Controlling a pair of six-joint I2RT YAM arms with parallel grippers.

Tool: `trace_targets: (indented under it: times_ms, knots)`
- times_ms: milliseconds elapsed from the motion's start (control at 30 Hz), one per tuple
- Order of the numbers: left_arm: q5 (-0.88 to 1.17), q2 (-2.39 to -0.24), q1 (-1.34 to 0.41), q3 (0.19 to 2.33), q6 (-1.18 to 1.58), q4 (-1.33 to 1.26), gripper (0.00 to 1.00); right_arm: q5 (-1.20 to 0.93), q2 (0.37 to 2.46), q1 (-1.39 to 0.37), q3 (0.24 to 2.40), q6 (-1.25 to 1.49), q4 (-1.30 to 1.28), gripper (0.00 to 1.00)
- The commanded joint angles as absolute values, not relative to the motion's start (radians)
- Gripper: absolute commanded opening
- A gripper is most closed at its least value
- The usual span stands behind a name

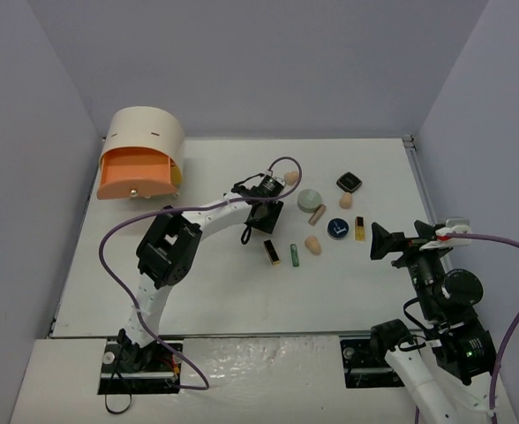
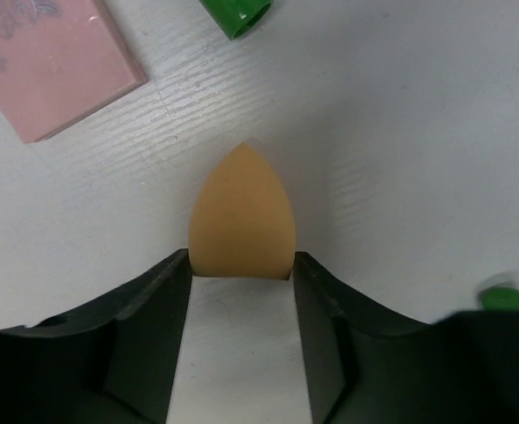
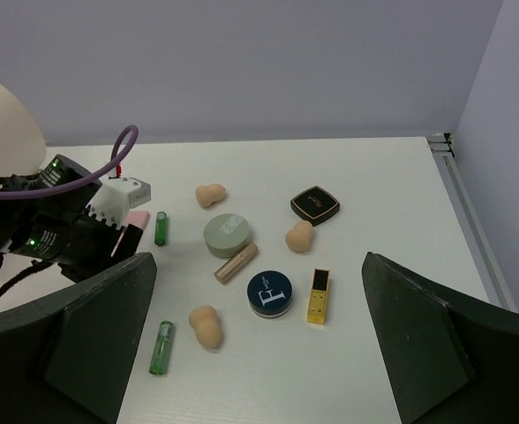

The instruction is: Organize the makeup

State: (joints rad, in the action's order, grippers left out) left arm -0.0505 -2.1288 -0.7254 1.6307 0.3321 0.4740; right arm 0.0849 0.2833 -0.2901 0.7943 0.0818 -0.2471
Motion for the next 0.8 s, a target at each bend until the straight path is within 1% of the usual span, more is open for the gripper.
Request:
trace_targets:
  times_ms: [0,100,200,300,400,533,633,767]
  knots:
    - [-0.091,-2.069,-0.727,1.692,0.322,0.454,0.25,0.068,0.280,-0.298,0.795,0.079,-0.183,1.00]
    - [-0.104,-2.034,-0.727,1.682,0.315,0.457,0.08,0.063,0.276,-0.298,0.793,0.080,-0.183,1.00]
    - [-0.119,-1.986,-0.727,1.677,0.306,0.469,0.00,0.060,0.278,-0.298,0.793,0.080,-0.184,1.00]
    - [-0.132,-1.917,-0.727,1.675,0.299,0.497,0.00,0.058,0.278,-0.299,0.792,0.080,-0.184,1.00]
    - [-0.177,-1.797,-0.726,1.677,0.281,0.543,0.00,0.059,0.275,-0.298,0.794,0.080,-0.183,1.00]
    - [-0.227,-1.660,-0.695,1.707,0.273,0.651,0.00,0.060,0.276,-0.298,0.796,0.080,-0.185,1.00]
    - [-0.252,-1.587,-0.618,1.733,0.286,0.726,0.00,0.058,0.275,-0.298,0.797,0.080,-0.185,1.00]
    - [-0.237,-1.490,-0.476,1.743,0.295,0.825,0.00,0.057,0.273,-0.298,0.796,0.080,-0.185,1.00]
